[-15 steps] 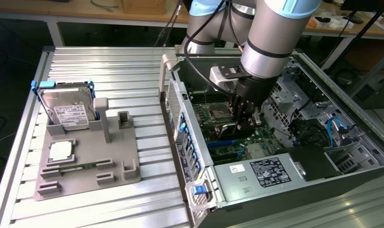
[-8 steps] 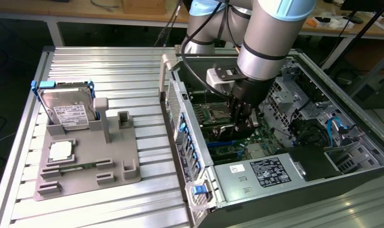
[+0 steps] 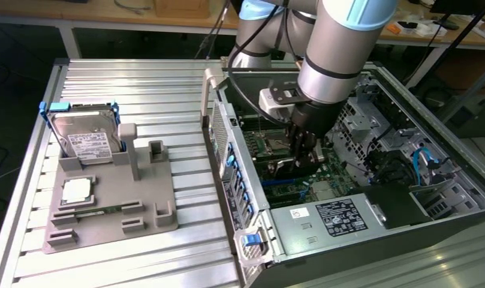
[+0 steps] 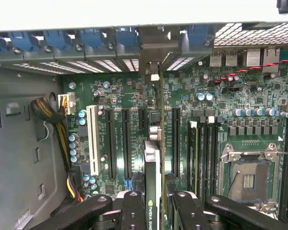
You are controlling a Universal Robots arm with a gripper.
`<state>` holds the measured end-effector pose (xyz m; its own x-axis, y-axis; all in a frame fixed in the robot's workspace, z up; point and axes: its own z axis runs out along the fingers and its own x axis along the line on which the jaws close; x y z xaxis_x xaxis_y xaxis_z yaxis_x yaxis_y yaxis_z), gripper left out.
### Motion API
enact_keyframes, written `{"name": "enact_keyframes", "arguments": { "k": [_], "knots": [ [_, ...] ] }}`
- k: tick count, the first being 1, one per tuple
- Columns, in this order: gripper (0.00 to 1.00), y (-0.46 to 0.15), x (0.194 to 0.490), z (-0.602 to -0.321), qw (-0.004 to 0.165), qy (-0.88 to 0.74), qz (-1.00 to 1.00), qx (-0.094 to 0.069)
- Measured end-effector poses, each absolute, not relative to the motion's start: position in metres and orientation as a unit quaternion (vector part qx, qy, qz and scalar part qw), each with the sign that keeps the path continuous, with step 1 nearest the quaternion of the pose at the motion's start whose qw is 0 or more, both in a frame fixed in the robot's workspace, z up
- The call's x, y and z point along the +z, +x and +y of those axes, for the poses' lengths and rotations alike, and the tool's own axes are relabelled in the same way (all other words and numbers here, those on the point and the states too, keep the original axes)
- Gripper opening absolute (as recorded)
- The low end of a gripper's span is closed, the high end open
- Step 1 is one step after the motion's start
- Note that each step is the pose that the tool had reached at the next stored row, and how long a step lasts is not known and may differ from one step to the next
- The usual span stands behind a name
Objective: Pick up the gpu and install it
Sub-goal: 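Insert the gpu into the slot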
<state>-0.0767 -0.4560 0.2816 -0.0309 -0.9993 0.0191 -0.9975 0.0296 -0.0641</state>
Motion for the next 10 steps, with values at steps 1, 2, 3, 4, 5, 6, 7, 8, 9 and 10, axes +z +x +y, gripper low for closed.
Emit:
{"name": "enact_keyframes", "arguments": {
  "k": [1, 2, 3, 4, 5, 6, 7, 8, 9, 10],
  "knots": [
    [0.27, -0.0767, 0.2812, -0.4560, 0.016, -0.696, 0.718, -0.029],
    [0.27, -0.0767, 0.2810, -0.4560, 0.016, -0.695, 0.718, -0.029],
    [0.27, -0.0767, 0.2810, -0.4560, 0.016, -0.695, 0.718, -0.029],
    [0.27, -0.0766, 0.2808, -0.4560, 0.016, -0.695, 0.718, -0.029],
    [0.27, -0.0766, 0.2808, -0.4561, 0.016, -0.695, 0.718, -0.029],
    [0.27, -0.0766, 0.2808, -0.4561, 0.016, -0.695, 0.718, -0.029],
    [0.27, -0.0766, 0.2808, -0.4561, 0.016, -0.695, 0.718, -0.029],
    [0.27, -0.0764, 0.2808, -0.4561, 0.016, -0.695, 0.718, -0.029],
    [0.27, -0.0761, 0.2808, -0.4561, 0.016, -0.695, 0.718, -0.029],
    [0.27, -0.0758, 0.2807, -0.4561, 0.015, -0.695, 0.719, -0.029]
  ]
}}
